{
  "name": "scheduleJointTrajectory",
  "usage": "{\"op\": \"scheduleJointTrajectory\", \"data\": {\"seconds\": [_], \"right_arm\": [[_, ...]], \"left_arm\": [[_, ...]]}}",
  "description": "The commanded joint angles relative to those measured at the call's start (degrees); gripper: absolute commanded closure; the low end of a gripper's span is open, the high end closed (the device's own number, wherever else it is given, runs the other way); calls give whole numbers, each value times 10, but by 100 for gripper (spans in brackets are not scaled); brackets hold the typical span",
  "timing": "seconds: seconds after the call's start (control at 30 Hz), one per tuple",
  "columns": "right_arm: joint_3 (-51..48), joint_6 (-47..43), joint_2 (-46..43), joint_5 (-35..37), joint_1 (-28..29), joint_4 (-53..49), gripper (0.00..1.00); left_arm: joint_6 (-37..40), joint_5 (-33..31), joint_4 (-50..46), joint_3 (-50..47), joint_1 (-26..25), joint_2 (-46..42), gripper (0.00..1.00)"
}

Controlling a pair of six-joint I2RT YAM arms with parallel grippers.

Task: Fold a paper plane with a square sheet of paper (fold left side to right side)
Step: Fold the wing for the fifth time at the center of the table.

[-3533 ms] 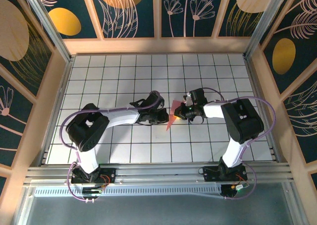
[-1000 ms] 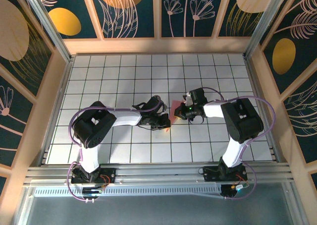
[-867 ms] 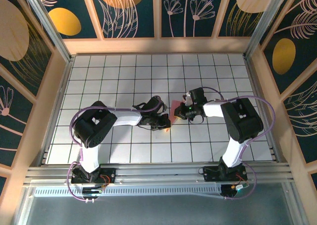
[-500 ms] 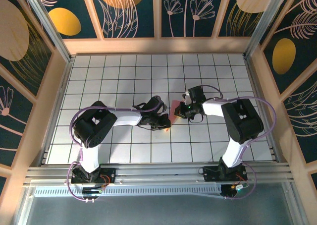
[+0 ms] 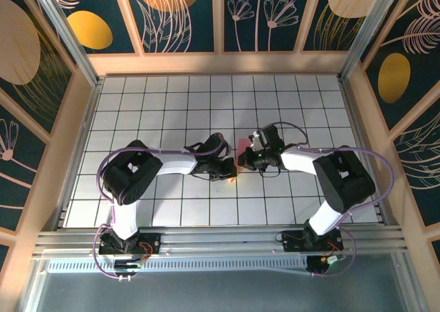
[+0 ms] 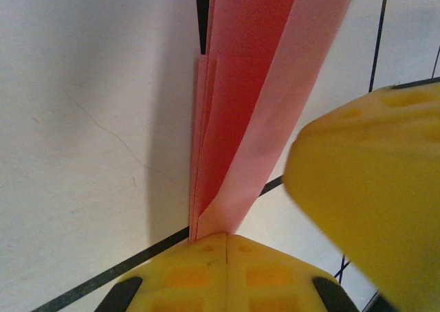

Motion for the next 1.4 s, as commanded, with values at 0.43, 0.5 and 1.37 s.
{"op": "scheduleJointTrajectory", "data": {"seconds": [0.43,0.5,1.37], "right_arm": [[-2,-4,59,0,-14,37,100],[0,-13,66,-1,-23,33,100],[108,-91,92,-52,-127,-1,100]], "left_arm": [[12,-42,-69,-3,1,24,100],[12,-42,-69,-3,1,24,100],[14,-44,-70,-6,1,24,100]]}}
